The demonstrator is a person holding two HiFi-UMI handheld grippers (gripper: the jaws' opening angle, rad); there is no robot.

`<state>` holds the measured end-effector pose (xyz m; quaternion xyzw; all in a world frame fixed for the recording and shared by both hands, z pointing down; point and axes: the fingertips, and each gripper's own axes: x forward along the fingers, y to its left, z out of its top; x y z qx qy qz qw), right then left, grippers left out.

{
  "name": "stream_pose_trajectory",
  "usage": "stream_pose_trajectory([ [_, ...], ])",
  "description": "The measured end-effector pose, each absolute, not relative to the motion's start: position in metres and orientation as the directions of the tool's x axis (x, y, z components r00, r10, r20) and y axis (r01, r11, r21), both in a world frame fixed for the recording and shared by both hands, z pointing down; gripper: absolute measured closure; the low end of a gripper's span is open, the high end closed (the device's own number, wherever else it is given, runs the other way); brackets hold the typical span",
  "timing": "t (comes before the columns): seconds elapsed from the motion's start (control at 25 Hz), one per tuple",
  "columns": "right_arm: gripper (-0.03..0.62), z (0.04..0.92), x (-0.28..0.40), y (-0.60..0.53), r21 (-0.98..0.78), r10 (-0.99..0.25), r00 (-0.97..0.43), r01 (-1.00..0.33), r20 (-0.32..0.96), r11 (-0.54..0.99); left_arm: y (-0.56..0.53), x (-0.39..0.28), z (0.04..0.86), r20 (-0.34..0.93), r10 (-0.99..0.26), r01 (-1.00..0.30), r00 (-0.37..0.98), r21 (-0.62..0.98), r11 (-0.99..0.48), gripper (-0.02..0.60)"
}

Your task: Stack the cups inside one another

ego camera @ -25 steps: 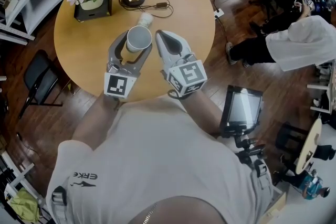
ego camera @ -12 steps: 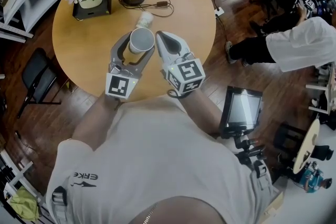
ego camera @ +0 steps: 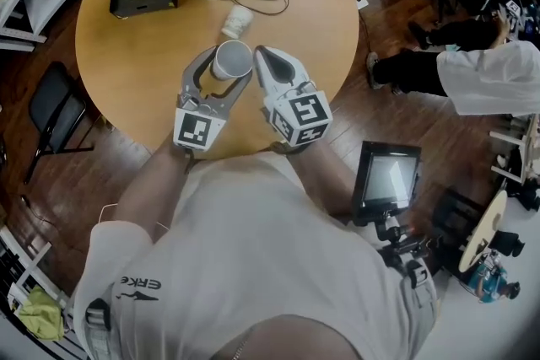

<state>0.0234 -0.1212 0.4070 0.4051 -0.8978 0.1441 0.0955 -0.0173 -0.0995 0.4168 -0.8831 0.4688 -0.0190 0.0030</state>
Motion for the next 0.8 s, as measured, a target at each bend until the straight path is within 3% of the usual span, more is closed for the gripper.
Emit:
stream_pose_trajectory([
  [0.8,0.580,0.485,0.023,-0.143,-0.261,-0.665,-0.623,-0.780,0.411,0.569,-0.123,-0.013,0.498,0.126,-0.799,-0.800,0.588,-0.052,-0.597,0.253],
])
